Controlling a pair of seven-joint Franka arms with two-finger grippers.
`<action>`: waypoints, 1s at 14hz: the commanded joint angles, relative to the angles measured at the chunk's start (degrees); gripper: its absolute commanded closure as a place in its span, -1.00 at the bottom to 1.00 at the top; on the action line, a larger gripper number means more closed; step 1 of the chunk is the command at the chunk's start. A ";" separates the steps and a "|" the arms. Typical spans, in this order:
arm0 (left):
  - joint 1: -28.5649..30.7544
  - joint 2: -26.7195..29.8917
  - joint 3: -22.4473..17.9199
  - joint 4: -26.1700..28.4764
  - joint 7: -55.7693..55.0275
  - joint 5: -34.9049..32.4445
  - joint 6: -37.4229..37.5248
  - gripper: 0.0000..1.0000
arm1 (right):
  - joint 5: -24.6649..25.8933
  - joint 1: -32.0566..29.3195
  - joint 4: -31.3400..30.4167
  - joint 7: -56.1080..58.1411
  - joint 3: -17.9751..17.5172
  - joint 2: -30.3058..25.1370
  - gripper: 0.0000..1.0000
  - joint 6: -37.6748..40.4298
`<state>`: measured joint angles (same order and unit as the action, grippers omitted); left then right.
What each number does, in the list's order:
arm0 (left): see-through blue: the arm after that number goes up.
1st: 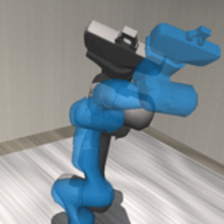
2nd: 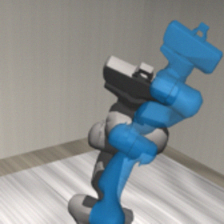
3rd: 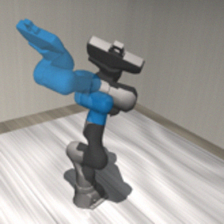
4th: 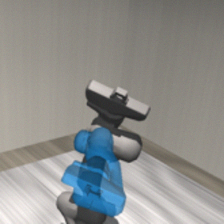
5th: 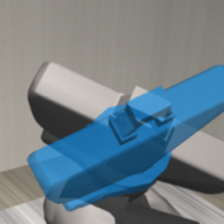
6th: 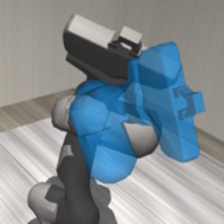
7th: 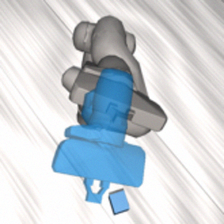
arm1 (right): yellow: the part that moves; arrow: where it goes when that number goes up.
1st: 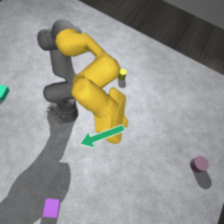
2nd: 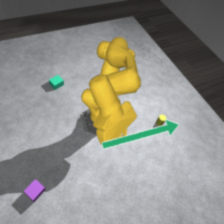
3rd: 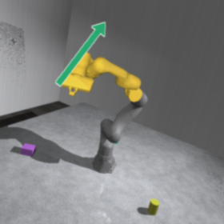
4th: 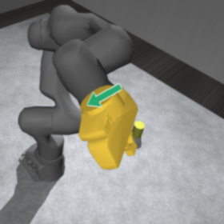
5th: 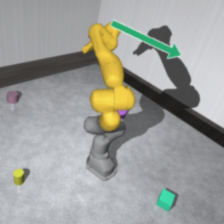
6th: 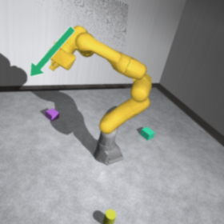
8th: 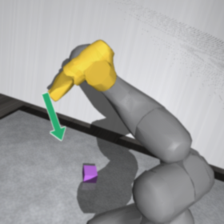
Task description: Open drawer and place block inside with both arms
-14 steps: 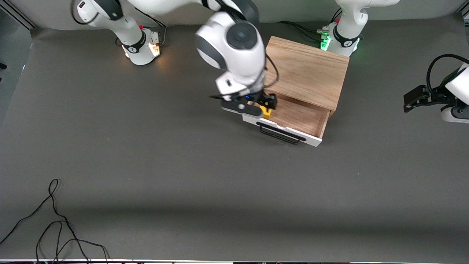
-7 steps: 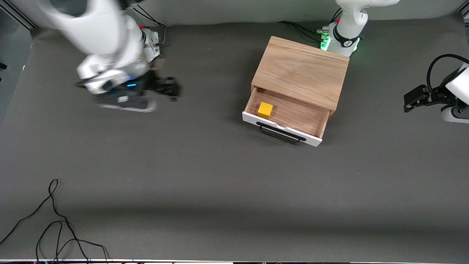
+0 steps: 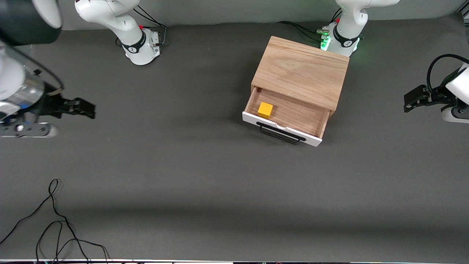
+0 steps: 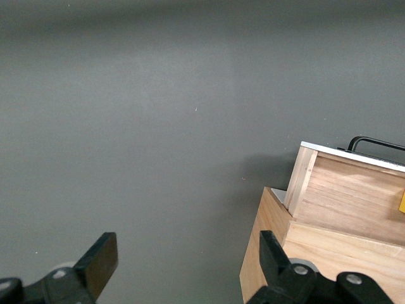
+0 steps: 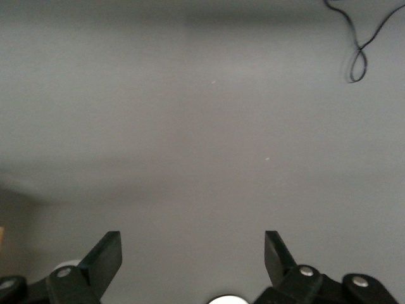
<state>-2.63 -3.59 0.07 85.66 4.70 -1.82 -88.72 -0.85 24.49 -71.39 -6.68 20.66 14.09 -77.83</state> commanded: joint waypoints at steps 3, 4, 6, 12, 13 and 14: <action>-0.36 1.30 -0.51 0.82 0.92 0.42 0.04 -1.00 | -2.75 -0.31 -1.03 3.61 4.83 0.15 -0.99 -1.27; -0.28 1.30 -0.51 0.82 0.92 0.42 0.04 -1.00 | -2.84 -0.32 -0.95 3.61 4.83 0.33 -0.99 -1.62; -0.36 1.30 -0.51 0.82 0.92 0.42 0.04 -1.00 | -4.76 -3.90 -1.21 3.87 3.70 0.07 -0.99 -2.49; -0.36 1.30 -0.51 0.73 0.92 0.42 0.57 -1.00 | -5.21 -23.84 -2.09 3.78 -15.71 -1.52 -0.99 -2.67; -0.36 1.30 -0.51 0.73 0.92 0.42 0.57 -1.00 | -5.21 -26.39 -2.35 3.78 -17.82 -1.69 -0.99 -2.67; -0.36 1.30 -0.51 0.73 0.92 0.42 0.66 -1.00 | -5.12 -27.55 -3.66 3.69 -18.80 -2.65 -0.99 -2.85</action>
<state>-2.62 -3.59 0.06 85.66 4.70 -1.82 -88.58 -5.19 0.26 -72.48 -4.01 4.80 13.73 -79.85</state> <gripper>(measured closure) 0.000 0.000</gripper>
